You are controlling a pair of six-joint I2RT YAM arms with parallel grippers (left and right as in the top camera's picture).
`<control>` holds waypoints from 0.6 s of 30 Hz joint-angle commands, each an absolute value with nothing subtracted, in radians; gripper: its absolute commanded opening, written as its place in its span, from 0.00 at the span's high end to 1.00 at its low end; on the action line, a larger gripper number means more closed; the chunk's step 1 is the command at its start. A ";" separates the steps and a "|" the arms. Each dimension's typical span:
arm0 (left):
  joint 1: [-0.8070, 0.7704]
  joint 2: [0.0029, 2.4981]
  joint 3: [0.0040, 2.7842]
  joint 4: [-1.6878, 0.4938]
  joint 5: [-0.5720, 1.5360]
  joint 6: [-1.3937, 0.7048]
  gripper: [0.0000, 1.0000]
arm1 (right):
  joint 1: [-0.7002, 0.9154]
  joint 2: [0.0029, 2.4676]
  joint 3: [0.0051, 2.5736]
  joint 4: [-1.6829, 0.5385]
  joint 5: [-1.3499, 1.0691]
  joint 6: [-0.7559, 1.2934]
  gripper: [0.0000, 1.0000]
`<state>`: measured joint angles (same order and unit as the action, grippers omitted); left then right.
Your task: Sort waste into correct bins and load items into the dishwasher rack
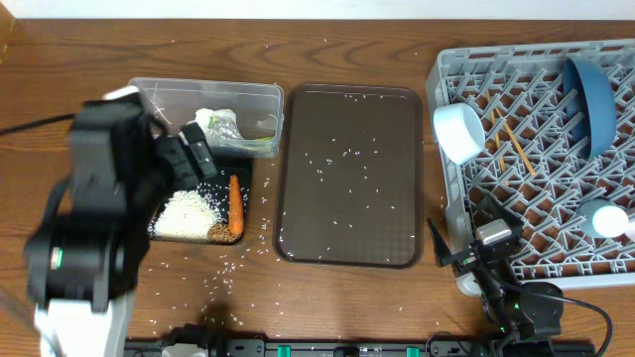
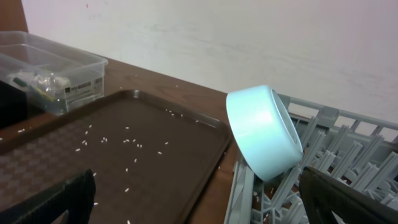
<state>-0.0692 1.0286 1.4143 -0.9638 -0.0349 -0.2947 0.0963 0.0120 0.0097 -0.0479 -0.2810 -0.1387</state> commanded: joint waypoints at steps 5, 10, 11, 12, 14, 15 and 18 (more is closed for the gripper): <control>-0.072 0.773 1.108 -0.593 0.006 -0.196 0.02 | 0.084 0.006 0.005 -0.047 -0.289 -0.128 0.01; -0.072 0.567 0.863 -0.447 0.034 -0.191 0.02 | 0.084 0.006 0.005 -0.047 -0.289 -0.128 0.01; -0.072 0.544 0.837 -0.434 0.033 -0.189 0.02 | 0.084 0.006 0.005 -0.047 -0.289 -0.128 0.01; -0.072 0.509 0.799 -0.413 0.034 -0.179 0.02 | 0.084 0.006 0.005 -0.047 -0.289 -0.128 0.01; -0.072 0.442 0.731 -0.384 0.034 -0.173 0.02 | 0.084 0.006 0.005 -0.047 -0.289 -0.128 0.01; -0.070 0.403 0.697 -0.379 0.034 -0.172 0.02 | 0.084 0.006 0.005 -0.047 -0.289 -0.128 0.01; -0.068 0.307 0.621 -0.375 0.034 -0.171 0.02 | 0.084 0.006 0.005 -0.047 -0.289 -0.128 0.01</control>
<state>-0.0689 0.3771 0.6712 -0.3855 0.0235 -0.1974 0.0963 0.0120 0.0097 -0.0475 -0.2810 -0.1387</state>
